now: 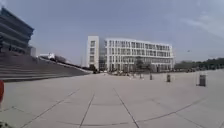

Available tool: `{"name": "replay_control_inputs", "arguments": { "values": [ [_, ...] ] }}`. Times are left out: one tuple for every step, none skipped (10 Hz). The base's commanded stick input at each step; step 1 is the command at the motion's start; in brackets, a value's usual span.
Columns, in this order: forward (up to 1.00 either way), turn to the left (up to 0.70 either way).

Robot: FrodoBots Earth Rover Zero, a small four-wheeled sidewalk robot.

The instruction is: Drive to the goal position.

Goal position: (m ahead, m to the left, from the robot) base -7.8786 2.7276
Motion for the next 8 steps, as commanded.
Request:
{"name": "replay_control_inputs", "arguments": {
  "values": [
    [0.0,0.7],
    [0.0,0.7],
    [0.0,0.7],
    [0.0,0.7],
    [0.0,0.7],
    [0.0,0.7],
    [0.0,0.7],
    [0.0,0.7]
  ]
}}
